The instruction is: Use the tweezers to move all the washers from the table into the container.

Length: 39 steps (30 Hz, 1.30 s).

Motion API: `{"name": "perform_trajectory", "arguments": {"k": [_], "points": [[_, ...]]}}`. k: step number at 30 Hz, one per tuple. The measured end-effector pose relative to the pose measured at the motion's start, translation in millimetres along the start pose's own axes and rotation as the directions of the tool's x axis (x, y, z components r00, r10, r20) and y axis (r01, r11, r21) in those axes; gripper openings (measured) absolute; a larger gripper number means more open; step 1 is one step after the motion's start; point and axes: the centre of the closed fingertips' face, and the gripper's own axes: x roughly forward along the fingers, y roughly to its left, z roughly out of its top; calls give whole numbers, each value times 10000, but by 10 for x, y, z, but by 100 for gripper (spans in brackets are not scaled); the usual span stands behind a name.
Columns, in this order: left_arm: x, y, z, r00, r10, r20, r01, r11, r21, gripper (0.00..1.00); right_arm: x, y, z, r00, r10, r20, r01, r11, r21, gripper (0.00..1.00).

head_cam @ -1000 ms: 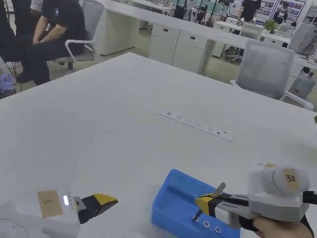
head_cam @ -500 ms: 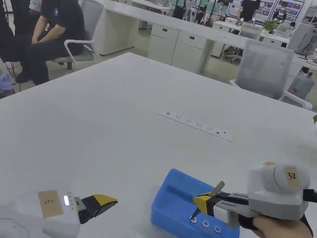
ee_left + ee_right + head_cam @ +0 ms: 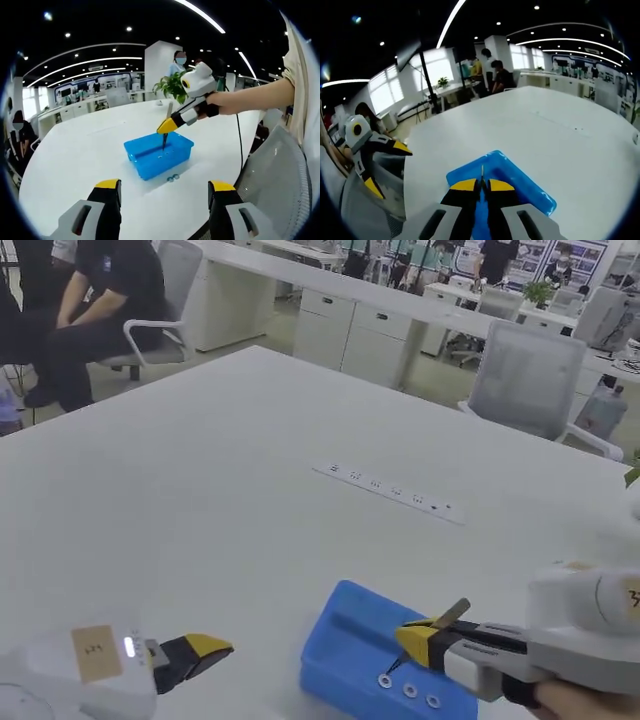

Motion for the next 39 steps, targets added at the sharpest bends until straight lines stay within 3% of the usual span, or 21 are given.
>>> {"name": "perform_trajectory", "arguments": {"k": [18, 34, 39], "points": [[16, -19, -34, 9998, -78, -159, 78, 10000, 53, 71, -89, 365, 182, 9956, 805, 472, -794, 9965, -255, 4], [8, 3, -24, 9999, 16, -123, -16, 10000, 53, 71, 42, 539, -314, 9877, 1382, -733, -1411, 9893, -359, 4], [7, -4, -24, 9999, -10, -130, 10, 10000, 41, 71, 81, 547, -392, 9856, 1427, -909, -1464, 9886, -351, 4]]}}
